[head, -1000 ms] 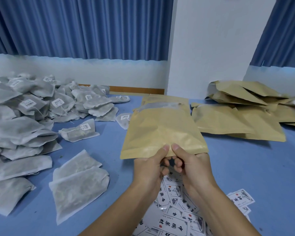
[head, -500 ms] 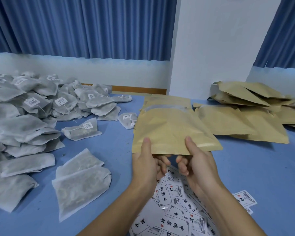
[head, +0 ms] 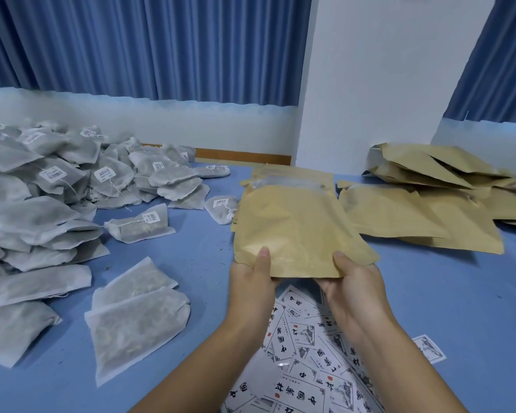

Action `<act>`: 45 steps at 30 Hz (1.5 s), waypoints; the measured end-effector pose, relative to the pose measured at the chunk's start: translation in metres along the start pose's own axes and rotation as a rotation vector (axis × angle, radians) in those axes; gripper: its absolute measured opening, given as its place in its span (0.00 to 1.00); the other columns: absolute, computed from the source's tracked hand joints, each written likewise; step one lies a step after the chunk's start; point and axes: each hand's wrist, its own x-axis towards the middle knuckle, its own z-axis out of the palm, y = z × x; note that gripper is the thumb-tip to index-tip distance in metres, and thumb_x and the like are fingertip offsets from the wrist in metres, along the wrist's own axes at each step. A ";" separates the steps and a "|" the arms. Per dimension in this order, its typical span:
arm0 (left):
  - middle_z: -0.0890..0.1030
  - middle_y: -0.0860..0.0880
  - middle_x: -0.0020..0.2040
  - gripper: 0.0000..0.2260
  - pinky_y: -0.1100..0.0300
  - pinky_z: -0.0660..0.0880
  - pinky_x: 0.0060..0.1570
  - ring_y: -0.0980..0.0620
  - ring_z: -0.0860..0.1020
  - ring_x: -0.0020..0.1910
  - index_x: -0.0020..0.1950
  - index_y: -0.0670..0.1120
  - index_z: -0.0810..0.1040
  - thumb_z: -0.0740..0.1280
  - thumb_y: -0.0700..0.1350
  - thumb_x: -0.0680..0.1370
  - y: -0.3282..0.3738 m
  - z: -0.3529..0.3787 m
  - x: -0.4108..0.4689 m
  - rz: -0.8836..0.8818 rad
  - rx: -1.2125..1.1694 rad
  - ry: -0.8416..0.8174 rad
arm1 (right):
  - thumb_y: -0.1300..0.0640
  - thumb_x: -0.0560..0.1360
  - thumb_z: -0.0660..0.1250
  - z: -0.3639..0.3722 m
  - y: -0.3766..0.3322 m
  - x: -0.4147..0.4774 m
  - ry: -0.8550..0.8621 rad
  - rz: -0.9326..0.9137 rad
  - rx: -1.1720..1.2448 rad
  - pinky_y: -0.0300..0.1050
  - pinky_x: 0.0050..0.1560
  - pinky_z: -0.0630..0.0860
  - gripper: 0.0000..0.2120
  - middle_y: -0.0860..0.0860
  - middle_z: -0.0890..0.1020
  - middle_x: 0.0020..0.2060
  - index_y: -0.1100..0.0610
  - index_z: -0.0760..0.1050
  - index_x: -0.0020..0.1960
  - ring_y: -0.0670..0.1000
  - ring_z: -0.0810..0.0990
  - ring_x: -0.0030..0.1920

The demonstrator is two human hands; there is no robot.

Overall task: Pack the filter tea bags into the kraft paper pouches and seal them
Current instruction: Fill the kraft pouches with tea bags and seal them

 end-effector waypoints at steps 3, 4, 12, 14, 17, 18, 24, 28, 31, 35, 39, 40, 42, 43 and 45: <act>0.85 0.47 0.57 0.11 0.49 0.77 0.61 0.47 0.83 0.58 0.61 0.49 0.77 0.60 0.38 0.85 0.003 0.007 0.004 -0.014 -0.062 -0.033 | 0.70 0.82 0.57 0.003 -0.005 -0.001 -0.039 -0.014 0.109 0.53 0.53 0.82 0.17 0.53 0.85 0.56 0.58 0.75 0.65 0.55 0.85 0.55; 0.85 0.47 0.58 0.11 0.50 0.78 0.61 0.47 0.83 0.58 0.63 0.49 0.76 0.60 0.37 0.84 0.004 0.010 0.005 -0.015 -0.103 -0.065 | 0.70 0.82 0.57 0.002 -0.008 -0.001 -0.035 -0.028 0.128 0.52 0.51 0.83 0.17 0.53 0.85 0.55 0.57 0.76 0.64 0.55 0.85 0.55; 0.85 0.46 0.48 0.09 0.57 0.82 0.45 0.51 0.84 0.47 0.56 0.42 0.77 0.61 0.31 0.82 0.014 0.106 0.060 -0.156 -0.329 -0.189 | 0.72 0.80 0.56 -0.012 -0.078 0.063 0.116 -0.125 0.291 0.57 0.55 0.81 0.17 0.56 0.83 0.59 0.59 0.75 0.62 0.56 0.84 0.56; 0.79 0.45 0.41 0.03 0.62 0.76 0.35 0.52 0.76 0.37 0.50 0.40 0.76 0.63 0.36 0.83 0.025 0.143 0.087 -0.141 -0.210 -0.177 | 0.69 0.82 0.58 -0.006 -0.112 0.108 0.186 -0.172 0.375 0.58 0.59 0.79 0.13 0.57 0.81 0.61 0.57 0.75 0.60 0.57 0.82 0.57; 0.73 0.42 0.41 0.06 0.60 0.68 0.39 0.47 0.71 0.38 0.49 0.42 0.73 0.63 0.45 0.83 0.022 0.161 0.119 0.138 0.458 -0.135 | 0.56 0.82 0.65 0.004 -0.133 0.152 0.183 -0.167 0.410 0.45 0.51 0.81 0.11 0.55 0.82 0.52 0.59 0.75 0.62 0.53 0.83 0.48; 0.77 0.42 0.47 0.06 0.61 0.68 0.46 0.46 0.75 0.45 0.54 0.43 0.76 0.62 0.44 0.82 0.020 0.155 0.125 0.262 0.639 -0.136 | 0.57 0.82 0.65 0.005 -0.129 0.161 0.223 -0.160 0.319 0.39 0.40 0.79 0.07 0.54 0.81 0.43 0.60 0.75 0.57 0.51 0.80 0.38; 0.80 0.41 0.60 0.11 0.44 0.70 0.64 0.40 0.74 0.63 0.57 0.47 0.75 0.57 0.48 0.81 0.005 0.085 0.157 0.397 1.547 -0.191 | 0.64 0.78 0.60 0.022 -0.054 0.162 0.123 -0.593 -0.867 0.38 0.61 0.70 0.15 0.48 0.83 0.54 0.56 0.79 0.62 0.48 0.79 0.57; 0.81 0.43 0.55 0.16 0.48 0.71 0.54 0.40 0.78 0.55 0.47 0.49 0.73 0.53 0.58 0.83 0.000 0.048 0.163 0.384 1.719 -0.384 | 0.58 0.78 0.56 0.030 -0.011 0.155 -0.268 -0.588 -1.628 0.48 0.60 0.73 0.16 0.56 0.82 0.60 0.54 0.79 0.60 0.60 0.76 0.63; 0.78 0.48 0.41 0.18 0.52 0.69 0.41 0.42 0.75 0.45 0.44 0.48 0.72 0.58 0.62 0.82 0.011 0.025 0.170 0.442 1.722 -0.504 | 0.58 0.80 0.53 0.022 -0.002 0.146 -0.338 -0.584 -1.842 0.47 0.44 0.63 0.08 0.56 0.81 0.51 0.55 0.71 0.48 0.61 0.77 0.53; 0.78 0.50 0.39 0.20 0.50 0.75 0.43 0.44 0.76 0.44 0.48 0.48 0.75 0.59 0.64 0.81 0.024 0.008 0.170 0.580 1.838 -0.591 | 0.49 0.84 0.53 0.018 -0.005 0.136 -0.470 -0.649 -1.855 0.46 0.44 0.58 0.10 0.49 0.71 0.44 0.52 0.65 0.47 0.55 0.70 0.45; 0.83 0.48 0.44 0.18 0.50 0.76 0.46 0.44 0.79 0.45 0.56 0.50 0.79 0.59 0.62 0.82 0.030 -0.006 0.164 0.761 1.819 -0.613 | 0.42 0.83 0.55 0.015 -0.009 0.128 -0.554 -0.700 -1.956 0.49 0.44 0.70 0.15 0.49 0.77 0.52 0.54 0.71 0.53 0.57 0.76 0.50; 0.83 0.48 0.43 0.16 0.50 0.76 0.45 0.44 0.79 0.45 0.55 0.50 0.79 0.59 0.59 0.83 0.032 -0.010 0.163 0.794 1.817 -0.622 | 0.43 0.83 0.55 0.015 -0.011 0.125 -0.552 -0.732 -1.980 0.50 0.44 0.73 0.14 0.49 0.78 0.53 0.53 0.72 0.55 0.57 0.77 0.51; 0.82 0.45 0.42 0.11 0.49 0.75 0.44 0.42 0.78 0.44 0.55 0.49 0.79 0.59 0.51 0.84 0.033 -0.014 0.162 0.834 1.860 -0.619 | 0.51 0.83 0.56 0.016 -0.011 0.121 -0.516 -0.788 -2.044 0.49 0.40 0.73 0.08 0.50 0.80 0.50 0.51 0.72 0.55 0.58 0.77 0.46; 0.82 0.45 0.43 0.09 0.49 0.74 0.43 0.42 0.78 0.44 0.56 0.49 0.79 0.59 0.46 0.83 0.034 -0.015 0.160 0.833 1.890 -0.604 | 0.57 0.81 0.57 0.018 -0.013 0.119 -0.500 -0.795 -2.083 0.49 0.37 0.70 0.05 0.52 0.81 0.48 0.50 0.71 0.54 0.58 0.75 0.42; 0.82 0.45 0.45 0.10 0.50 0.73 0.42 0.41 0.78 0.45 0.57 0.48 0.78 0.60 0.40 0.79 0.037 -0.013 0.156 0.818 1.921 -0.583 | 0.65 0.74 0.58 0.023 -0.016 0.114 -0.499 -0.772 -2.135 0.48 0.35 0.65 0.12 0.53 0.81 0.45 0.50 0.70 0.52 0.59 0.74 0.40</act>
